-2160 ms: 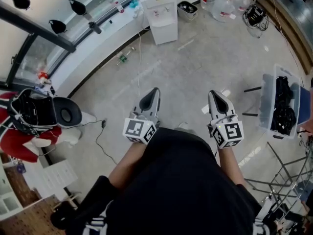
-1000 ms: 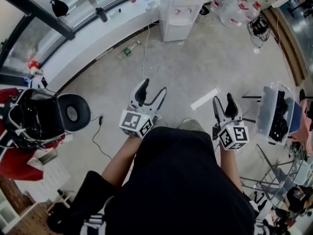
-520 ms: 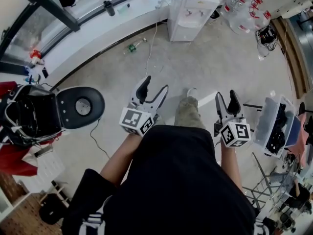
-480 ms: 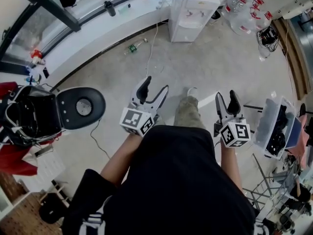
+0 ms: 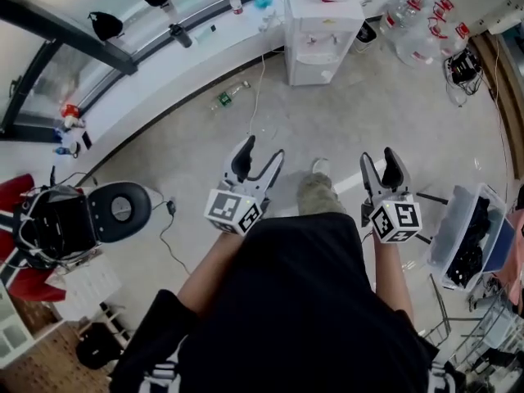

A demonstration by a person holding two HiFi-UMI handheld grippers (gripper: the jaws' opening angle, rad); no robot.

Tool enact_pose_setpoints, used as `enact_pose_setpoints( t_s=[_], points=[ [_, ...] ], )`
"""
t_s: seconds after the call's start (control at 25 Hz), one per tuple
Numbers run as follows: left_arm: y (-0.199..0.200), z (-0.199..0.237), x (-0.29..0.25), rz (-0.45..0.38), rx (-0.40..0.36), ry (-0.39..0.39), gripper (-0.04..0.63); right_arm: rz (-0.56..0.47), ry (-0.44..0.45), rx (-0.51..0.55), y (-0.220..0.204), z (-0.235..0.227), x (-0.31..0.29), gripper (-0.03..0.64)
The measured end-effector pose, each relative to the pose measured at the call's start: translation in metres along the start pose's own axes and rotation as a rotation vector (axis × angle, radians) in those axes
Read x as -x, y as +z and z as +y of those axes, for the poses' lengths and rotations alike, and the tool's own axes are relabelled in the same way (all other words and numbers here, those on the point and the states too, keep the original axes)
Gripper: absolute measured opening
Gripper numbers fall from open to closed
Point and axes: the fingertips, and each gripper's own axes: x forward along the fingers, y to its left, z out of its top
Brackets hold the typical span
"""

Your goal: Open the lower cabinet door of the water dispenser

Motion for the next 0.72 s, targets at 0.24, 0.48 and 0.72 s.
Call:
enact_pose_setpoints(
  t_s=[0.24,0.48,0.72],
  points=[
    [0.021,-0.014,-0.064,-0.033,-0.025,0.023,0.279,0.01,0.013,-0.02,0.016,-0.062,-0.035,0.232],
    [0.037,-0.015,-0.115,-0.018,-0.047,0.055,0.279,0.022,0.048,-0.054,0.029,-0.097,-0.065,0.232],
    [0.046,-0.018,-0.167,0.002,-0.061,0.091,0.279,0.014,0.068,-0.066,0.046,-0.14,-0.086,0.232]
  ],
)
